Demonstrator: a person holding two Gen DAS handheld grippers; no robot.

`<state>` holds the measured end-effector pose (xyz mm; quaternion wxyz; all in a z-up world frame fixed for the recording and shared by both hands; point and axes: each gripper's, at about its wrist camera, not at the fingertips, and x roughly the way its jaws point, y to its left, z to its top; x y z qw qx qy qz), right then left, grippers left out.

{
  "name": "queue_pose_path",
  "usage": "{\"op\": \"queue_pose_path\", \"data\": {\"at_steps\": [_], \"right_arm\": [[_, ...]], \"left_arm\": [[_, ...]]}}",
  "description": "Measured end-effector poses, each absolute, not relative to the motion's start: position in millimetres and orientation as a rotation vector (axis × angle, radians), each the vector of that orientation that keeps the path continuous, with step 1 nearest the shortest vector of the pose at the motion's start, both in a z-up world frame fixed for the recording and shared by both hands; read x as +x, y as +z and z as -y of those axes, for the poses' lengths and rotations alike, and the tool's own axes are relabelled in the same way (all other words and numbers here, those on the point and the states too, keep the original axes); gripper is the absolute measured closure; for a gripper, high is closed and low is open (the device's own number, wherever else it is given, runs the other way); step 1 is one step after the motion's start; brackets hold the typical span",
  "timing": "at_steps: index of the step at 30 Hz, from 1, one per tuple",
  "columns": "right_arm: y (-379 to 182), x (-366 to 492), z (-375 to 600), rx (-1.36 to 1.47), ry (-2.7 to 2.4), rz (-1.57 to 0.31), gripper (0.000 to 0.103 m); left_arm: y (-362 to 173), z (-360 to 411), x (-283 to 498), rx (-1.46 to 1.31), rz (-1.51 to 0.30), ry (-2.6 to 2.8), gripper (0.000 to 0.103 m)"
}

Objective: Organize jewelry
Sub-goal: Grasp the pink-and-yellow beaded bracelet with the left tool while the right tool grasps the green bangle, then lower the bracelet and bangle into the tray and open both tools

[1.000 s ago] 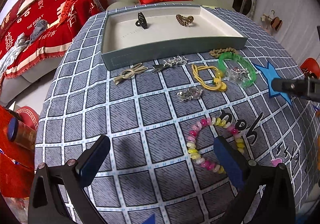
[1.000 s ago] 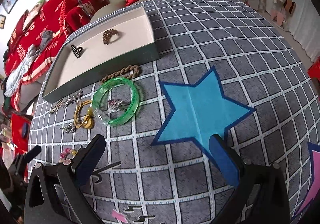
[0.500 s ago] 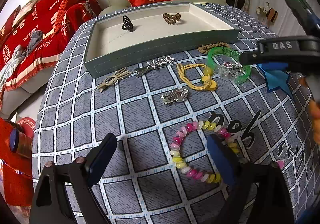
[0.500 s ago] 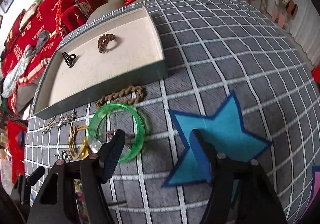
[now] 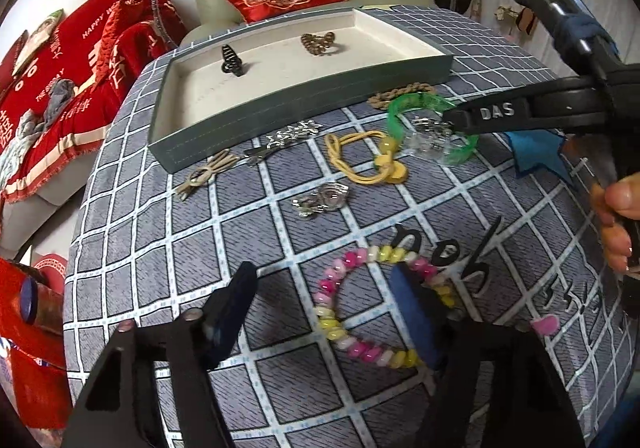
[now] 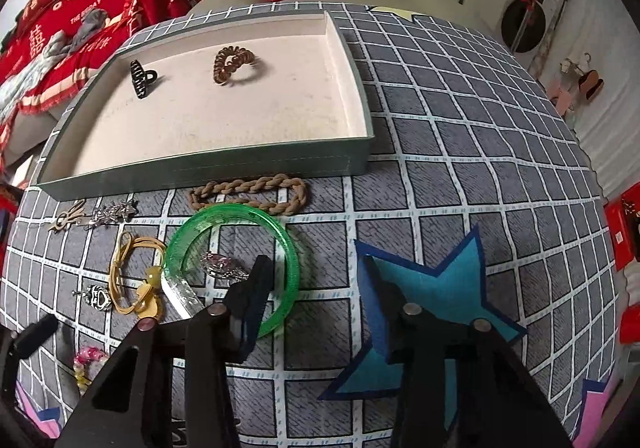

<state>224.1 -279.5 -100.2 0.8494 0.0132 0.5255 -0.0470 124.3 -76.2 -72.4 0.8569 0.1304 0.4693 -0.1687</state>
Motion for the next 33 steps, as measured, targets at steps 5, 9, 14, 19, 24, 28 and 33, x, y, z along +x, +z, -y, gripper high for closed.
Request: {"op": "queue_pose_path", "data": {"at_steps": [5, 9, 14, 19, 24, 28, 33], "right_arm": [[-99, 227, 273, 0.015, -0.075, -1.114, 0.073], [-99, 228, 268, 0.018, -0.065, -1.115, 0.092], [-99, 224, 273, 0.073, -0.062, -1.106, 0.095], [-89, 216, 288, 0.162, -0.048, -1.076, 0.095], [-73, 207, 297, 0.198, -0.023, -1.047, 0.095], [-56, 204, 303, 0.225, -0.005, -1.026, 0.095], [-33, 213, 302, 0.228, 0.008, -0.99, 0.095]], "left_arm": [[-70, 85, 118, 0.286, -0.988, -0.403, 0.053], [-70, 91, 113, 0.302, -0.993, -0.442, 0.078], [-68, 85, 114, 0.228, -1.016, -0.483, 0.079], [-59, 72, 117, 0.161, -1.013, -0.503, 0.079], [-42, 61, 118, 0.123, -0.984, -0.505, 0.079], [-21, 52, 125, 0.085, -0.94, -0.499, 0.079], [7, 46, 152, 0.057, -0.881, -0.502, 0.079]]}}
